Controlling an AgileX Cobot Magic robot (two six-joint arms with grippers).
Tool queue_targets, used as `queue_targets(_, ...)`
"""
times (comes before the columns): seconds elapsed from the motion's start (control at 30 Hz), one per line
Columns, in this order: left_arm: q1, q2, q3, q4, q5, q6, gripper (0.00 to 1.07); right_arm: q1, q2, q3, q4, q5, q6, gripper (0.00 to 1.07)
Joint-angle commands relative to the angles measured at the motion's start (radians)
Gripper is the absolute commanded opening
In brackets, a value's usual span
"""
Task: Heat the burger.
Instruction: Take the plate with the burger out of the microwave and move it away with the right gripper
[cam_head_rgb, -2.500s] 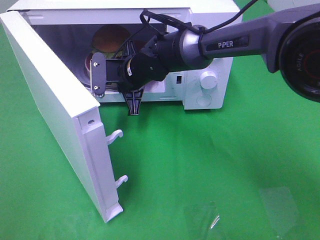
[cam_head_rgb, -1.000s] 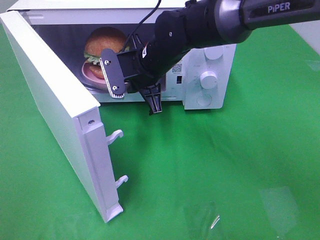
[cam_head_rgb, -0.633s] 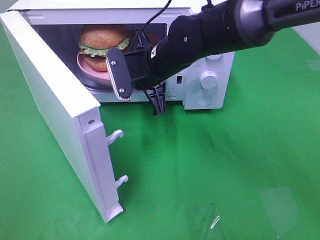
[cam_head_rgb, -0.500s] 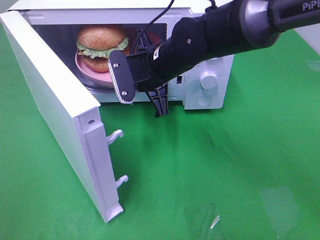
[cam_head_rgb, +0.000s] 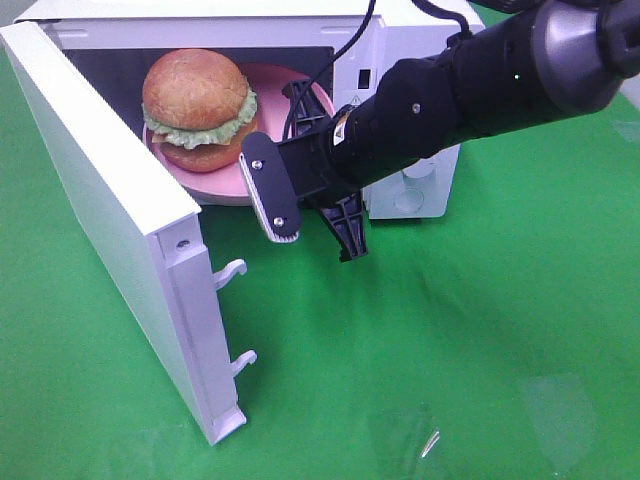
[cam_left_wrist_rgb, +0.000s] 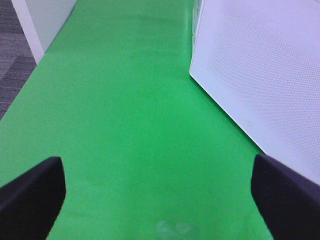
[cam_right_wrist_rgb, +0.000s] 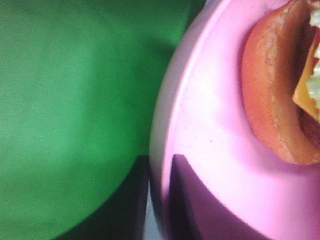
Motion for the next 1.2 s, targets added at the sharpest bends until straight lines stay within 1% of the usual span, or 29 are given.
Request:
queue_targets(0.03, 0.002, -0.004, 0.001, 0.002, -0.014, 0.000, 0.94, -0.024, -0.061, 0.039, 0.029, -0.083, 0.043, 0.00)
queue_targets(0.3, 0.002, -0.004, 0.001, 0.002, -0.014, 0.000, 0.94, -0.012, -0.112, 0.109, 0.029, -0.091, 0.043, 0.00)
queue_targets(0.33, 0.002, -0.004, 0.001, 0.002, -0.014, 0.000, 0.94, 0.003, -0.123, 0.128, 0.029, -0.093, 0.043, 0.00)
queue_targets(0.5, 0.002, -0.004, 0.001, 0.002, -0.014, 0.000, 0.94, 0.022, -0.160, 0.170, 0.029, -0.102, 0.051, 0.00)
queue_targets(0.67, 0.002, -0.004, 0.001, 0.002, -0.014, 0.000, 0.94, 0.023, -0.183, 0.201, 0.029, -0.102, 0.084, 0.00)
queue_targets(0.83, 0.002, -0.004, 0.001, 0.002, -0.014, 0.000, 0.94, 0.023, -0.228, 0.258, 0.037, -0.102, 0.102, 0.00)
queue_targets(0.93, 0.002, -0.004, 0.001, 0.002, -0.014, 0.000, 0.94, 0.023, -0.258, 0.289, 0.054, -0.073, 0.125, 0.00)
queue_targets(1.03, 0.002, -0.004, 0.001, 0.002, -0.014, 0.000, 0.94, 0.023, -0.267, 0.296, 0.057, -0.054, 0.125, 0.00)
queue_targets(1.1, 0.002, -0.004, 0.001, 0.002, -0.014, 0.000, 0.94, 0.023, -0.299, 0.332, 0.059, -0.038, 0.125, 0.00)
queue_targets(1.2, 0.002, -0.004, 0.001, 0.002, -0.014, 0.000, 0.94, 0.023, -0.319, 0.355, 0.063, -0.035, 0.125, 0.00)
